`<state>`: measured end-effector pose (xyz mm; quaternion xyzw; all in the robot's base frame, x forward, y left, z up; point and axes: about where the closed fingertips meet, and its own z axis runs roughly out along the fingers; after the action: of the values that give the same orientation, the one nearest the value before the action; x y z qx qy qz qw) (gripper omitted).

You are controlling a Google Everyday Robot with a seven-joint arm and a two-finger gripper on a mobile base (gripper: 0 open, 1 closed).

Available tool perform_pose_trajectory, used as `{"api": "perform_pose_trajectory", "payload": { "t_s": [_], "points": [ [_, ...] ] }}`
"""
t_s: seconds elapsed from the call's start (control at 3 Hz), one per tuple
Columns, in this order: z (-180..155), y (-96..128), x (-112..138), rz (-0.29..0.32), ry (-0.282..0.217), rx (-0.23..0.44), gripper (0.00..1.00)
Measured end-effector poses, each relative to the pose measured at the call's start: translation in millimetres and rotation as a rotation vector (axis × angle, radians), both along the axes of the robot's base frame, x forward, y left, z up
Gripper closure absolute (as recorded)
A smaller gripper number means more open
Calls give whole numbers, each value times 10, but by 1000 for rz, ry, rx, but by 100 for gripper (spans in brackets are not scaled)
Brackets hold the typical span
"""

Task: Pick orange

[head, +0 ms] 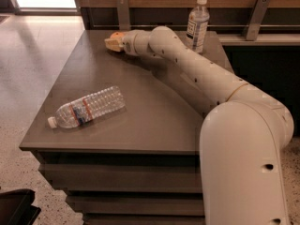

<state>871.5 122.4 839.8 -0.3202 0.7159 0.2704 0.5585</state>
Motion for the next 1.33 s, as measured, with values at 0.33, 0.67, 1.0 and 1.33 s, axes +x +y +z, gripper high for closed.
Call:
{"api": "perform_pose_trajectory", "payload": {
  "t_s": [0.33,0.67,1.0,1.33],
  "points": [
    [1,-1,0,0,0,0,100],
    [3,1,-1,0,0,0,100],
    [5,2,-1,0,0,0,100],
    [9,2,-1,0,0,0,100]
  ]
}}
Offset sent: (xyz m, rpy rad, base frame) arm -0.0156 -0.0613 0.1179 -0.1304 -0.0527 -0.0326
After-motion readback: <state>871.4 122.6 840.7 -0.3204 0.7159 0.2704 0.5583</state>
